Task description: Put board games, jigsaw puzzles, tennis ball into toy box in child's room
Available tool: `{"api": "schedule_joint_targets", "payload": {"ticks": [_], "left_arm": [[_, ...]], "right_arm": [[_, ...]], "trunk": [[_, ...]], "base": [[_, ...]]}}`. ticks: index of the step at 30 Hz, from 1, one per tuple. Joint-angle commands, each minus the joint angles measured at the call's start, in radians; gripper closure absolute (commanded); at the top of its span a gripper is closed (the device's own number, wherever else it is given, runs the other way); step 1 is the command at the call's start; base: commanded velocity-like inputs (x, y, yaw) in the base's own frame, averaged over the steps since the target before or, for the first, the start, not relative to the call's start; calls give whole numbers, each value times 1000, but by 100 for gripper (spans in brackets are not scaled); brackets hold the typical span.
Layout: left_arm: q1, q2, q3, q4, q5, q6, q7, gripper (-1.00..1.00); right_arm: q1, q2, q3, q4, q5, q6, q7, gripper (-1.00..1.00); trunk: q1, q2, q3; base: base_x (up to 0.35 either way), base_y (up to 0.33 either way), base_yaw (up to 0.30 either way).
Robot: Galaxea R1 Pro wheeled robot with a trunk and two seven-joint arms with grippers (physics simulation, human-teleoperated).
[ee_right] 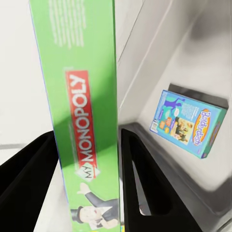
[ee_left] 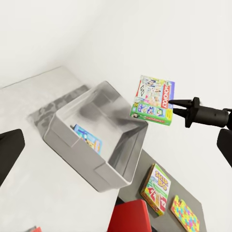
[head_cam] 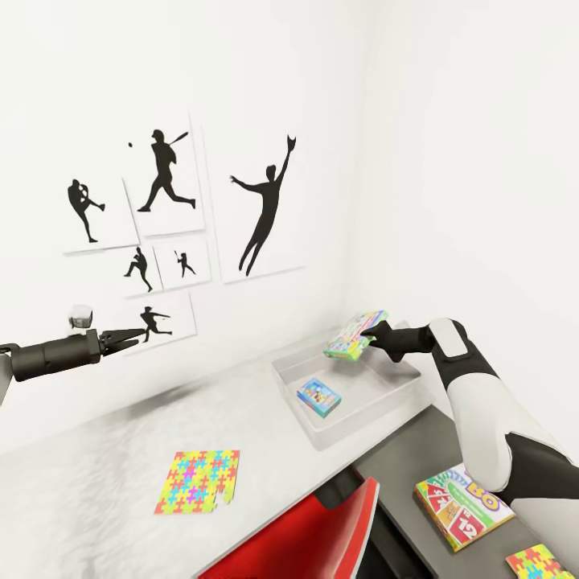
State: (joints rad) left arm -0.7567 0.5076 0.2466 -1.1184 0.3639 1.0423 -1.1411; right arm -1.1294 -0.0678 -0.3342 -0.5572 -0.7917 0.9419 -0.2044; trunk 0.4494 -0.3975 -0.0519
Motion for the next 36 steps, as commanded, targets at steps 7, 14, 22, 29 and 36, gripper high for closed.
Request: {"api": "schedule_joint_targets", "payload": {"ticks": [7,14,22,29,36], "left_arm": [[-1,0,1,0,0,5,-3,-100],[-2,2,7,-1,2,5,-20,-100],[-12,2,6,1,2,5,-98,-100],[-29,-5,-70,2,3,5,-187,-100],[-45,-33,-208,-3,3,5,-333,-100]], "right_arm": [[-1,1,-5,0,-12,3,-12,100],[-4,0,-8,-1,-12,3,-12,100],[-20,0,-22,0,-12,3,-12,100],[-33,-1,-24,0,-12,3,-12,100],[-36,-2,-27,0,-13,2,-12,100]], "trunk": [[1,-3,-14],[1,-3,-25],[1,-3,-38],[1,-3,-50],[1,-3,-61]], "base": [[0,0,0],[0,0,1],[0,0,50],[0,0,70],[0,0,72]]}}
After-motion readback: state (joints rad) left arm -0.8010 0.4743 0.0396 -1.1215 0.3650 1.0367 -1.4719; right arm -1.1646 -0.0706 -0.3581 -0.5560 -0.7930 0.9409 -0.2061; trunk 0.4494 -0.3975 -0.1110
